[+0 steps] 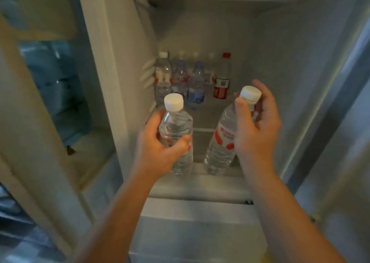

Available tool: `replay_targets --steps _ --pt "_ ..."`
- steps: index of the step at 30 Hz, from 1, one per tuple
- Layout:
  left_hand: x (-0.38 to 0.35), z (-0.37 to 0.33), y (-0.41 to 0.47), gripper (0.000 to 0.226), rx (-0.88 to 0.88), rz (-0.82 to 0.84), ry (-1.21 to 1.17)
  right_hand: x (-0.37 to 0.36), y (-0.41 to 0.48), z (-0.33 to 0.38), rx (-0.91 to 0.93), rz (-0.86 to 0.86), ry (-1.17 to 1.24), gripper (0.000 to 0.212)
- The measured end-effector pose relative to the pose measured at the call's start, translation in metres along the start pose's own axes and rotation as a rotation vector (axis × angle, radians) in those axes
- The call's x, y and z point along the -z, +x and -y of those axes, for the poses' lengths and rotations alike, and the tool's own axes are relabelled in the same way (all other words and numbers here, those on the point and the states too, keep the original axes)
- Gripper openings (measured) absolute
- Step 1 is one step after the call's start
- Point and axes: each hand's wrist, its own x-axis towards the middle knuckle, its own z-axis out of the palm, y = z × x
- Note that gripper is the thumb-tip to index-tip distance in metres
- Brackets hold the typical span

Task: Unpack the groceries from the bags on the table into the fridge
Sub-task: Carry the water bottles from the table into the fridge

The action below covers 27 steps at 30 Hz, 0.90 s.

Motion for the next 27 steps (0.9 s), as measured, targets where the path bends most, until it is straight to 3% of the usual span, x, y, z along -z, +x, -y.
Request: replay_targets --steps 5,12,19,27 --pt "-0.013 0.012 0.08 0.062 -0.067 0.124 -0.089 -0.02 0.055 -0.011 0.094 -0.041 -0.051 0.039" --pt "-0.048 0.049 0.16 0.062 -0.096 0.181 -0.099 -0.046 0.127 -0.055 0.064 -0.017 -0.204 0.038" --pt "-0.08 0.064 0.199 0.048 -0.024 0.208 -0.163 -0.057 0.17 -0.101 -0.068 0.06 -0.269 0.034" --pt "-0.098 0.087 0.201 0.063 0.062 0.198 -0.208 -0.057 0.18 -0.127 -0.1 0.144 -0.214 0.02"
